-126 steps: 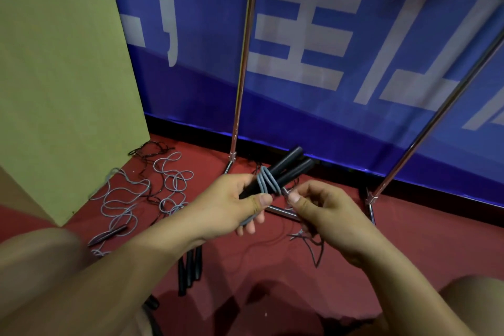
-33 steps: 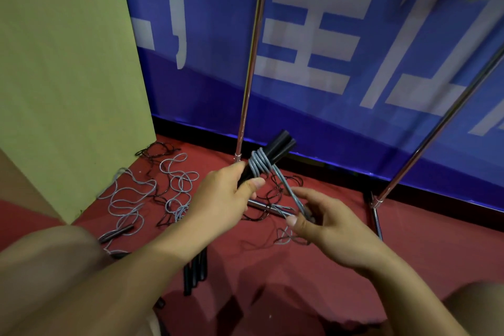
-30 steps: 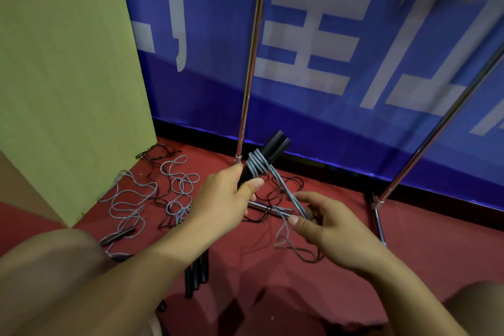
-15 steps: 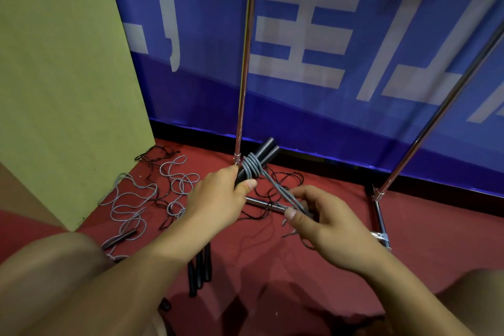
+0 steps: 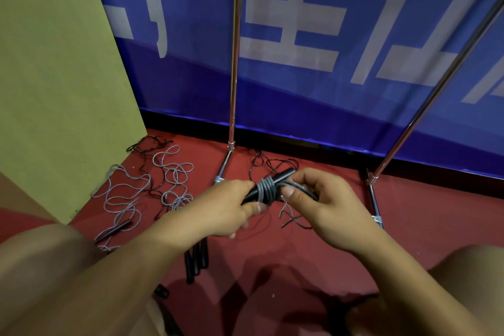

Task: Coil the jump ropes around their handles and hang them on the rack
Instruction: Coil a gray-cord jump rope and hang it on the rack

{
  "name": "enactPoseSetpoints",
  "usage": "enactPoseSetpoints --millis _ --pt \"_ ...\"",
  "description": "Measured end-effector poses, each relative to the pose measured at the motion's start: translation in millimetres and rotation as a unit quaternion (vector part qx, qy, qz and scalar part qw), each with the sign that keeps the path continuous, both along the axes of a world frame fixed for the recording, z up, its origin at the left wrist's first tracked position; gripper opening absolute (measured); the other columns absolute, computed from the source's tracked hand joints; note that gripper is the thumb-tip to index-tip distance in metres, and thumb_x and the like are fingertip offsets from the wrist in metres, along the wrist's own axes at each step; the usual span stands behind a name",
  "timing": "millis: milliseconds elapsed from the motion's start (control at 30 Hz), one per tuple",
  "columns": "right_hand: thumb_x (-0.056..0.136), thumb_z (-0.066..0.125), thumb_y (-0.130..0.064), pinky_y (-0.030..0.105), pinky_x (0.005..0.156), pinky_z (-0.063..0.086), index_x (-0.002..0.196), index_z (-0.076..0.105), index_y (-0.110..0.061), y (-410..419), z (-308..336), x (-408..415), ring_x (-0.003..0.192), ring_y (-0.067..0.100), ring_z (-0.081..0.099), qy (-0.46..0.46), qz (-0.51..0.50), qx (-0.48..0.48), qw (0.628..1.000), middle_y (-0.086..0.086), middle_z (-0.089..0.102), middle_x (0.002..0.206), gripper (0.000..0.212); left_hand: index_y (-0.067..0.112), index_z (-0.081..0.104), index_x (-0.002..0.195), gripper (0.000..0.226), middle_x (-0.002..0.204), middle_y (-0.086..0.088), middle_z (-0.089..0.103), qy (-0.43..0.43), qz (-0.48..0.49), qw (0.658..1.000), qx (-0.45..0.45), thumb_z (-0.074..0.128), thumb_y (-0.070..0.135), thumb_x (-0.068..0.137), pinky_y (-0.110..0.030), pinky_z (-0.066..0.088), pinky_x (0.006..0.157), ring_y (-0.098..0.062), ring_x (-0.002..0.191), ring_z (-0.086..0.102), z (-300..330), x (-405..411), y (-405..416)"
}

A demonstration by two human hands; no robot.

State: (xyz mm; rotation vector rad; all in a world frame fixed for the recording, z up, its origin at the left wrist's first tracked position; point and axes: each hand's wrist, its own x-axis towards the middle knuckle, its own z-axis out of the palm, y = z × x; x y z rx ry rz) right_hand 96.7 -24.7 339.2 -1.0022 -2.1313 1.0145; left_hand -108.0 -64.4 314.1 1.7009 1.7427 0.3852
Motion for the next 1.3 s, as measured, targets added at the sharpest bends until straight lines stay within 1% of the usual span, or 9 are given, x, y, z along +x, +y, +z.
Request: enactPoseSetpoints --millis 133,267,433,633,800,1000,1100,1167,1300 --pt "0.094 0.064 -0.026 0.040 0.067 0.052 0.084 0.068 -0.022 2 0 1 0.066 0.016 0.062 0.002 -0.011 -0.005 1.000 0.001 0.069 0.073 0.011 0.036 0.056 0.112 0.014 0.074 0.000 0.071 -0.023 -0.049 0.998 -0.009 0.057 0.039 0.098 -0.032 0.057 0.056 -0.015 0.046 0.065 -1 4 -5" --pt "0.088 0.060 -0.035 0.048 0.075 0.055 0.085 0.069 -0.020 4 -2 2 0.076 0.024 0.068 0.018 -0.035 -0.022 0.999 0.003 0.072 0.078 0.017 0.041 0.055 0.117 0.021 0.074 0.000 0.070 -0.033 -0.081 0.996 0.002 0.059 0.041 0.097 -0.031 0.056 0.053 -0.013 0.045 0.062 1 3 -11" --pt "0.094 0.063 -0.025 0.040 0.073 0.055 0.083 0.069 -0.022 5 -1 3 0.071 0.012 0.065 0.009 -0.062 -0.002 0.998 -0.006 0.070 0.075 0.013 0.038 0.056 0.096 0.006 0.073 -0.002 0.070 -0.036 -0.104 0.994 0.022 0.062 0.038 0.096 -0.030 0.053 0.051 -0.009 0.044 0.059 7 3 -15" --pt "0.089 0.069 -0.019 0.021 0.058 0.041 0.085 0.069 -0.025 8 -2 1 0.054 0.000 0.051 -0.001 -0.099 0.016 0.995 -0.019 0.059 0.058 0.008 0.036 0.046 0.073 0.029 0.068 0.013 0.067 0.014 -0.134 0.990 0.039 0.064 0.035 0.096 -0.010 0.035 0.048 0.006 0.044 0.056 14 6 -18" --pt "0.084 0.076 -0.019 0.025 0.057 0.038 0.077 0.067 -0.025 9 -2 2 0.049 0.001 0.045 0.001 -0.115 0.003 0.993 -0.015 0.056 0.053 0.012 0.016 0.054 0.090 0.025 0.078 0.001 0.073 0.051 -0.158 0.986 0.032 0.062 0.040 0.096 -0.017 0.038 0.050 0.008 0.048 0.056 12 14 -17" --pt "0.080 0.081 -0.019 0.024 0.053 0.038 0.081 0.071 -0.023 13 -3 5 0.048 0.004 0.042 0.021 -0.111 -0.052 0.992 -0.012 0.053 0.051 0.011 0.020 0.055 0.091 0.029 0.076 0.006 0.071 0.105 -0.172 0.977 0.072 0.061 0.048 0.093 -0.022 0.041 0.059 -0.002 0.070 0.061 8 9 -17" --pt "0.078 0.082 -0.016 0.019 0.053 0.041 0.082 0.071 -0.017 13 0 7 0.051 0.003 0.047 0.049 -0.105 -0.094 0.989 -0.011 0.057 0.054 0.011 0.016 0.058 0.095 0.025 0.077 0.004 0.072 0.019 -0.168 0.985 0.044 0.063 0.040 0.095 -0.022 0.045 0.055 0.001 0.054 0.059 9 10 -20" --pt "0.077 0.081 -0.012 0.015 0.053 0.043 0.083 0.071 -0.013 15 5 7 0.052 0.002 0.051 0.094 -0.097 -0.153 0.979 -0.010 0.060 0.058 0.012 0.016 0.061 0.100 0.019 0.078 -0.001 0.072 -0.089 -0.149 0.985 0.005 0.064 0.033 0.096 -0.025 0.049 0.054 -0.008 0.051 0.061 11 11 -20" --pt "0.070 0.075 -0.015 0.016 0.048 0.043 0.082 0.068 -0.012 19 14 11 0.048 0.004 0.050 0.151 -0.052 -0.286 0.945 -0.006 0.059 0.058 0.014 0.021 0.065 0.097 0.007 0.074 -0.007 0.070 -0.195 -0.163 0.967 -0.022 0.065 0.028 0.096 -0.028 0.051 0.053 -0.026 0.056 0.065 13 10 -19"
